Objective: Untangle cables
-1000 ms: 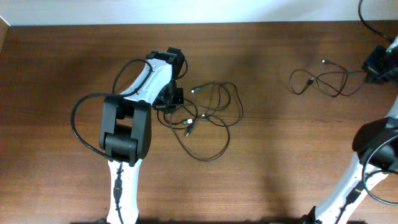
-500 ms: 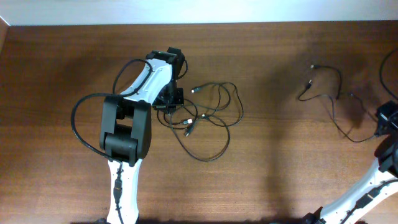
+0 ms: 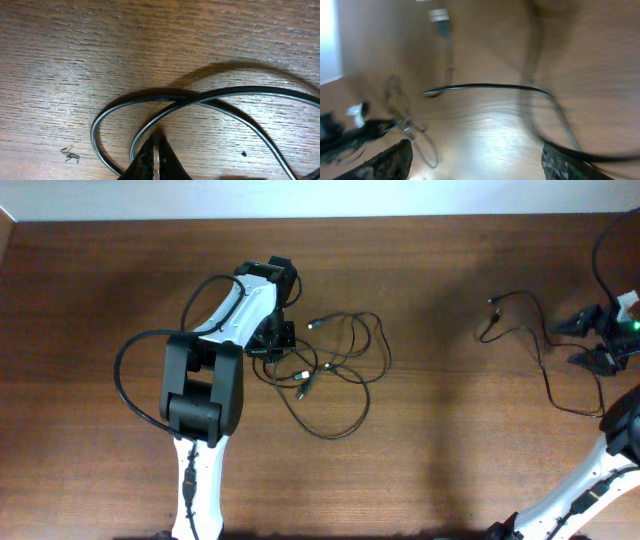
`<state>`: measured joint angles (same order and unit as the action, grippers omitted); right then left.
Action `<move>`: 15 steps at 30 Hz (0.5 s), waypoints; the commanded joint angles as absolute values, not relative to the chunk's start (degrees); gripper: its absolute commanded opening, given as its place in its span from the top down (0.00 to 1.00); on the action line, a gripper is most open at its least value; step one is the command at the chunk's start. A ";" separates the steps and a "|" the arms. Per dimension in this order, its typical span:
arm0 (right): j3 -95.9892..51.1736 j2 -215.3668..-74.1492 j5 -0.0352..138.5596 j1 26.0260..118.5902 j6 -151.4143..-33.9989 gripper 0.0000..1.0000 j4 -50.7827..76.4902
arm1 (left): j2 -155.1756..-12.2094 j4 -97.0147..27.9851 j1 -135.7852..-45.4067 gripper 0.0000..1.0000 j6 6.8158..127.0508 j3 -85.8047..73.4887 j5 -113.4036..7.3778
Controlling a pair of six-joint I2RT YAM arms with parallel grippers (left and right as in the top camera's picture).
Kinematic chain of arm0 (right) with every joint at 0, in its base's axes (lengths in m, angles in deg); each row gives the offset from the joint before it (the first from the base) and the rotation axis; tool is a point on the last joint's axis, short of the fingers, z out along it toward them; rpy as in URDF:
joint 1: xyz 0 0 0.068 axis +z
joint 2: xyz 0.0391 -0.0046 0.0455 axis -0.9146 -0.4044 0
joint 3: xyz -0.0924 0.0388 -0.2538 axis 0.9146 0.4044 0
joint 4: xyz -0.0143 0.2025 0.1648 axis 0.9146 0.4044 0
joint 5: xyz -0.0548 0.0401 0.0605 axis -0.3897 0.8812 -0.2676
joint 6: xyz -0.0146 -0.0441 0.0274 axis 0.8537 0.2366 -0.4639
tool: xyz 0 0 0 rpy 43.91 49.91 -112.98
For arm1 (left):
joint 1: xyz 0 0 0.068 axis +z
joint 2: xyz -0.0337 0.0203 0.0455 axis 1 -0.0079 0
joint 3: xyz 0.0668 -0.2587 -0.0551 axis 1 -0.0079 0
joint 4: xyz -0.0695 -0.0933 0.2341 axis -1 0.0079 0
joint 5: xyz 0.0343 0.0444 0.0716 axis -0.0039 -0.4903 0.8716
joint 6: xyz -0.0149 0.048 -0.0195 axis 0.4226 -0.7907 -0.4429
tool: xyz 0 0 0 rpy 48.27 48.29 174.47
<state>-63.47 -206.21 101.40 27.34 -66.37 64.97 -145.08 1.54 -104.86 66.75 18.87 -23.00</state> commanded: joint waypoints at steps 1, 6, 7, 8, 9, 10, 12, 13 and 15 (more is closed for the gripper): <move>-63.18 -205.82 109.12 29.09 -59.72 0.47 64.67 | -146.19 0.75 -105.16 0.92 67.53 19.00 -23.29; -63.18 -205.82 109.25 34.18 -59.75 0.96 64.62 | -146.19 0.77 -105.16 0.92 67.53 19.00 -23.31; -63.18 -205.84 108.99 35.91 -59.75 0.96 64.36 | -146.19 0.77 -105.21 0.92 67.53 19.00 -23.42; -63.18 -205.84 107.76 37.81 -59.77 0.96 63.55 | -146.19 0.75 -105.21 0.92 67.53 19.00 -23.75; -63.18 -205.84 105.95 39.25 -59.81 0.96 62.81 | -146.19 0.75 -105.21 0.92 67.53 19.00 -23.72; -63.16 -205.84 100.79 41.68 -62.61 0.96 60.95 | -146.19 0.77 -105.21 0.92 67.53 19.00 -23.75; -63.18 -205.84 92.68 44.52 -68.23 0.96 58.46 | -146.19 0.77 -105.21 0.92 67.53 19.00 -23.72; -63.18 -205.84 89.38 45.37 -69.63 0.96 57.61 | -146.19 0.77 -105.21 0.91 67.53 19.00 -23.72; -63.18 -205.84 79.41 46.42 -73.98 0.96 55.90 | -146.19 0.77 -105.21 0.91 67.53 19.00 -23.72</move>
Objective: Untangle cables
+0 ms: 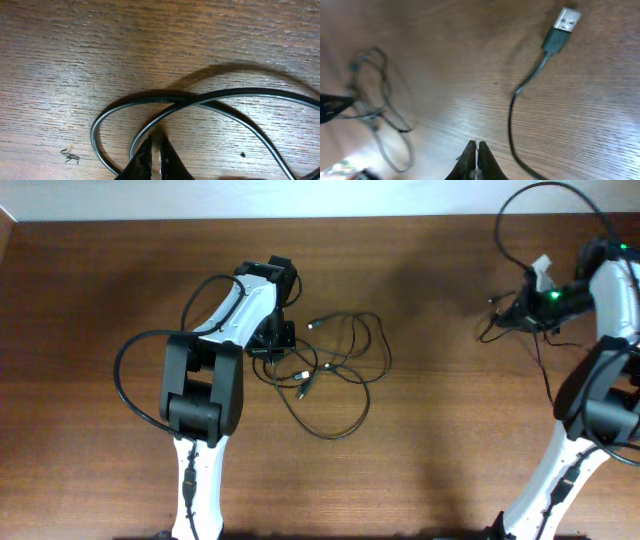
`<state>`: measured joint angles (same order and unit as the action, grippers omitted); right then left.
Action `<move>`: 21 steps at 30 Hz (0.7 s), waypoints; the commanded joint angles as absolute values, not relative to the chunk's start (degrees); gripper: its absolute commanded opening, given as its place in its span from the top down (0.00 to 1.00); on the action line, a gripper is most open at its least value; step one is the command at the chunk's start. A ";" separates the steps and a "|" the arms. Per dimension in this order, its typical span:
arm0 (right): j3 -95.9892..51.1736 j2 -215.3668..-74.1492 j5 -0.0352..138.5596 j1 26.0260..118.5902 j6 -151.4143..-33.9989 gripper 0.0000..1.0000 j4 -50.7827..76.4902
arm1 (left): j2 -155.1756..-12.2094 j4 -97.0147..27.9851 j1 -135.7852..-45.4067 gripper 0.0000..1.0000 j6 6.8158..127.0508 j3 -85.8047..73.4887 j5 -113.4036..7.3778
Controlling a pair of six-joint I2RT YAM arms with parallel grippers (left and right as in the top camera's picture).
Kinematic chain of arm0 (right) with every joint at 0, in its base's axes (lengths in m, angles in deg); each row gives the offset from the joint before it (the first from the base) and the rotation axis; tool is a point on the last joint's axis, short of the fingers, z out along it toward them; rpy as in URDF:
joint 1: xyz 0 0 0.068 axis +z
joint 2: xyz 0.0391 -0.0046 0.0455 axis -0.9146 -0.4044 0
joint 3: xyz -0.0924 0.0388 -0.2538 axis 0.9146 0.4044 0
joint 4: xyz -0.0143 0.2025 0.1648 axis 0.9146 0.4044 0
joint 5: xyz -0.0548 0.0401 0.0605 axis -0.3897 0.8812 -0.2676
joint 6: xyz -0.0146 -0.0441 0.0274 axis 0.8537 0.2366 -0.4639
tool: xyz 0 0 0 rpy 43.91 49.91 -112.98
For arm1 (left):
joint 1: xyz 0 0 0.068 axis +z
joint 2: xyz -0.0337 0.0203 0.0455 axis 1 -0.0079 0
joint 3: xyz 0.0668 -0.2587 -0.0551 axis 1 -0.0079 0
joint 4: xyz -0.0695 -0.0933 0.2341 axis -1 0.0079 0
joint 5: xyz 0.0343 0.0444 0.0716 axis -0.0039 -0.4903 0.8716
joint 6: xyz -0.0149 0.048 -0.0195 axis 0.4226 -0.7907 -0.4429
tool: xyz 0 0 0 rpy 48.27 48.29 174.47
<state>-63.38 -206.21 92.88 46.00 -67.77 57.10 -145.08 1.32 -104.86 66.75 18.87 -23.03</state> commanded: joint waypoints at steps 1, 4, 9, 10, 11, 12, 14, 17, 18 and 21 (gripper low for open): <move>-63.16 -205.84 76.51 46.33 -75.46 0.96 55.46 | -146.19 0.77 -105.21 0.91 67.53 19.00 -23.72; -63.16 -205.84 72.29 44.47 -78.32 0.96 53.52 | -146.19 0.77 -105.21 0.91 67.53 19.00 -23.72; -63.16 -205.84 71.04 40.47 -80.01 0.95 50.70 | -146.19 0.77 -105.21 0.91 67.53 19.00 -23.72; -63.16 -205.84 71.04 39.60 -80.84 0.95 50.26 | -146.19 0.77 -105.21 0.92 67.53 19.00 -23.72; -63.16 -205.84 71.02 39.01 -80.82 0.96 49.87 | -146.19 0.77 -105.21 0.92 67.53 19.00 -23.72; -63.16 -205.86 71.02 38.68 -80.84 0.96 49.58 | -146.19 0.75 -105.21 0.92 67.53 19.00 -23.72; -63.07 -205.86 71.04 38.75 -80.84 0.95 49.23 | -146.19 0.69 -105.34 0.96 67.53 19.00 -23.75; -63.18 -205.77 72.38 39.71 -80.82 0.89 50.98 | -146.19 0.51 -105.54 1.00 66.81 19.02 -25.67; -63.66 -205.53 73.82 40.43 -80.79 0.87 51.94 | -146.10 0.49 -105.54 1.00 66.81 19.02 -26.09; -66.35 -202.54 75.15 44.43 -80.60 0.85 54.81 | -144.42 0.23 -105.54 1.00 66.81 19.02 -26.06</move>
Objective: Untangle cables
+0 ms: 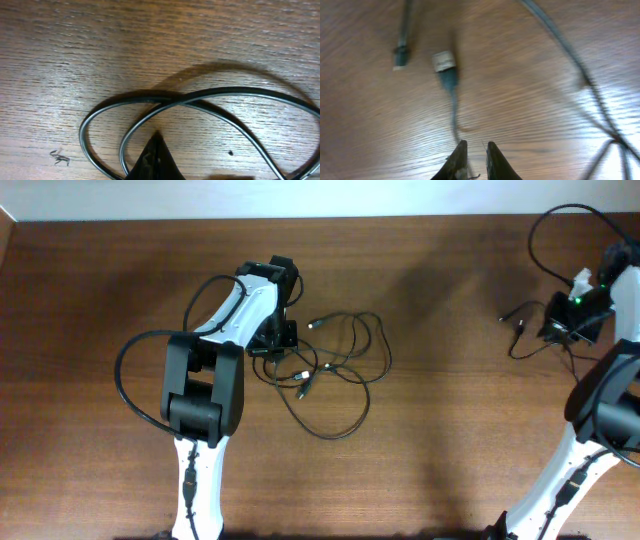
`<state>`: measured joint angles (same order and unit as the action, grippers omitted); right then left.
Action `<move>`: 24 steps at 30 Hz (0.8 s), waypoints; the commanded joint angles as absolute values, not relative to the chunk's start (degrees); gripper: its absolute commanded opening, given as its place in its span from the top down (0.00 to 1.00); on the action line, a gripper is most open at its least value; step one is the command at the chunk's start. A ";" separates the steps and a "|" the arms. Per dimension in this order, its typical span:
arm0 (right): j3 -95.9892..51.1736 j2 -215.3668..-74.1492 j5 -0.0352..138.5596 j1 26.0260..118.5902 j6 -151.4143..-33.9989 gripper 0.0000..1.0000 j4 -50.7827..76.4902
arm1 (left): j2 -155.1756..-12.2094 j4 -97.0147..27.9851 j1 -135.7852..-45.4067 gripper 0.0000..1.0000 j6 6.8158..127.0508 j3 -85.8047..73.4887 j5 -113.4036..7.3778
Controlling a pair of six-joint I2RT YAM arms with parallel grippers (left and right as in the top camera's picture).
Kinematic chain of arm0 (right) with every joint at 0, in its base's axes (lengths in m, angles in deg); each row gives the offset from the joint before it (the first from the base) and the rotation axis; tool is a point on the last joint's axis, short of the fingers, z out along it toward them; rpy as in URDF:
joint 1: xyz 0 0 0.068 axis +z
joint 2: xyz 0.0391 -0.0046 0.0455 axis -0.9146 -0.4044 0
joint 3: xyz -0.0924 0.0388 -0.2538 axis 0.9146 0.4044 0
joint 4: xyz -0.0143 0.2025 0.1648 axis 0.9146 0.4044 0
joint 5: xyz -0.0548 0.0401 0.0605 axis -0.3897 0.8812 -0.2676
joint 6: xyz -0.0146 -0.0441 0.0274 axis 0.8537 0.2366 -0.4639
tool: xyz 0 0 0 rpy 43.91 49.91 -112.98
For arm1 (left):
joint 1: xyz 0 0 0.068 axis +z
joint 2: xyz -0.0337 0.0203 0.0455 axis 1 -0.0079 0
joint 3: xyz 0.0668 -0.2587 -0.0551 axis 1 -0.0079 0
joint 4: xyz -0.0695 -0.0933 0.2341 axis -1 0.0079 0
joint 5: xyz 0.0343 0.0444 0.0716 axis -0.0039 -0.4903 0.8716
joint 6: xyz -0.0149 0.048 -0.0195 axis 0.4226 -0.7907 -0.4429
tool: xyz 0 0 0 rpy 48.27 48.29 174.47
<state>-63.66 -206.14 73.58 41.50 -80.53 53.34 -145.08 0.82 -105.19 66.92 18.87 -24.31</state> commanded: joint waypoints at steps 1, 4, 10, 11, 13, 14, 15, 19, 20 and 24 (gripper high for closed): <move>-66.61 -199.85 75.61 47.34 -80.62 0.85 57.08 | -142.98 0.01 -105.54 1.00 66.62 19.02 -26.00; -66.55 -198.30 78.61 53.76 -80.79 0.82 63.57 | -142.32 -0.10 -105.54 1.00 65.57 19.00 -26.04; -58.13 -198.56 78.61 70.13 -84.36 0.78 62.52 | -142.32 -0.32 -105.47 1.00 65.41 19.00 -25.87; -56.19 -198.56 78.61 72.84 -87.57 0.78 60.23 | -142.32 -0.32 -105.49 1.00 65.39 19.00 -25.84; -52.69 -198.56 78.61 77.76 -91.94 0.78 54.28 | -142.32 -0.32 -105.69 0.99 65.41 19.00 -25.87; -51.29 -198.56 78.63 79.62 -93.54 0.77 51.38 | -142.32 -0.30 -105.69 0.96 65.39 19.00 -25.84; -49.81 -198.56 78.58 81.76 -93.91 0.68 48.19 | -142.32 -0.23 -105.69 0.96 65.37 19.00 -25.84; -46.66 -198.86 77.91 86.37 -93.93 0.63 38.59 | -142.32 -0.60 -105.64 0.95 65.41 19.00 -25.87; -46.66 -198.86 77.93 86.33 -93.93 0.63 38.11 | -142.32 -0.63 -105.64 0.95 65.41 19.00 -25.87; -46.44 -198.86 75.96 85.89 -93.93 0.48 38.02 | -142.19 0.05 -105.54 1.00 65.35 20.03 -29.10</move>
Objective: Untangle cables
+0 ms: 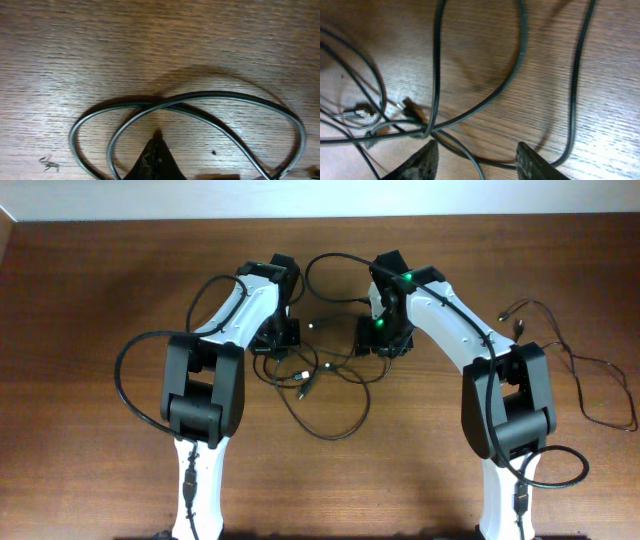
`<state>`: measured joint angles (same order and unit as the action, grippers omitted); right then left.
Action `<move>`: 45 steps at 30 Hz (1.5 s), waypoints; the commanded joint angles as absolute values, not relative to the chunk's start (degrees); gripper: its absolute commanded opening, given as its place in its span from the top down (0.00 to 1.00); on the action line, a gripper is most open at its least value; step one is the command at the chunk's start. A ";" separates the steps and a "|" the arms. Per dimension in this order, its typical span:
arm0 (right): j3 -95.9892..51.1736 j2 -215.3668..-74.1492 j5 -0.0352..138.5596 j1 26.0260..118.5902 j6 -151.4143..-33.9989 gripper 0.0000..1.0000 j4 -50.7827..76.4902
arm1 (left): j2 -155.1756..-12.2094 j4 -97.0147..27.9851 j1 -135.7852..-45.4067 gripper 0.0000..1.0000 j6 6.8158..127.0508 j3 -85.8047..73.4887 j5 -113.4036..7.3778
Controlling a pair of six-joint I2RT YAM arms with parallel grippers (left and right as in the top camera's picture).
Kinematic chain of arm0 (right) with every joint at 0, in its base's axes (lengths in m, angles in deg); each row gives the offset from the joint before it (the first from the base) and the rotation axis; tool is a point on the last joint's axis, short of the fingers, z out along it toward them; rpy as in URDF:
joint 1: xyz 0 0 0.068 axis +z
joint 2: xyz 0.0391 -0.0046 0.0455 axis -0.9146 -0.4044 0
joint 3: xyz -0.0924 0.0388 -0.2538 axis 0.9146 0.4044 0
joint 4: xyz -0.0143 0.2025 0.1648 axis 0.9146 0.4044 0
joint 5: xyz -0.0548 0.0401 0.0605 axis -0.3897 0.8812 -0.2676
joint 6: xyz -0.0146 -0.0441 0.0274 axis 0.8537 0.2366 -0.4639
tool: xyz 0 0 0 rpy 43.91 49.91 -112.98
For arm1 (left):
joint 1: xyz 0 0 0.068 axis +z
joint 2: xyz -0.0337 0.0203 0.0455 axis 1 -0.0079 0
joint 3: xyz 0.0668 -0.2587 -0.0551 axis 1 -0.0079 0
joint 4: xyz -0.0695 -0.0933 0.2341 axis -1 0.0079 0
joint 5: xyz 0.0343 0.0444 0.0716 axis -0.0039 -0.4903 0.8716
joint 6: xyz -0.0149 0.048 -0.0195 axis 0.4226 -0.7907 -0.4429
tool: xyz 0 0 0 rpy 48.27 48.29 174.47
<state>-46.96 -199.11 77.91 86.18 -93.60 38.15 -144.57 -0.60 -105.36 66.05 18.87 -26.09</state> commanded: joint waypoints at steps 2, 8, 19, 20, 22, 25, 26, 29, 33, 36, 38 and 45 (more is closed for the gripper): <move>-46.40 -198.86 75.96 85.89 -93.93 0.48 37.43 | -142.17 4.60 -104.53 1.00 65.37 26.04 -29.10; -46.29 -199.02 75.76 84.43 -97.78 0.43 36.71 | -142.35 18.15 -105.60 0.61 56.72 39.17 -29.12; -41.19 -199.24 75.52 82.13 -97.97 0.43 35.09 | -142.37 6.28 -111.92 0.56 49.50 26.85 -33.17; -41.15 -199.24 75.52 82.13 -97.97 0.43 35.09 | -142.37 5.28 -112.03 0.57 49.52 25.67 -33.17; -41.08 -199.24 75.52 82.13 -97.97 0.43 35.05 | -142.37 2.37 -112.05 0.57 49.52 21.91 -33.17; -41.08 -199.24 75.52 82.13 -97.97 0.43 34.85 | -142.37 -0.84 -112.05 0.57 49.50 18.69 -33.14; -41.08 -199.24 75.52 82.15 -97.97 0.43 34.81 | -142.37 -1.72 -112.05 0.57 49.48 18.41 -33.10; -41.08 -199.24 75.52 82.15 -97.95 0.43 34.61 | -142.37 -5.11 -112.00 0.47 49.48 18.32 -32.75; -41.08 -199.24 75.52 82.15 -97.95 0.43 34.61 | -142.37 -4.58 -112.00 0.52 49.46 18.04 -31.81; -41.08 -199.24 75.55 82.20 -97.95 0.43 34.63 | -142.37 -4.84 -112.05 0.54 49.46 15.90 -31.81; -41.08 -199.24 75.55 82.20 -97.95 0.43 34.66 | -142.37 -5.15 -112.05 0.54 49.44 14.32 -31.75; -41.04 -199.24 75.57 82.24 -97.95 0.42 34.85 | -142.37 -5.43 -111.79 0.95 44.04 13.93 -28.80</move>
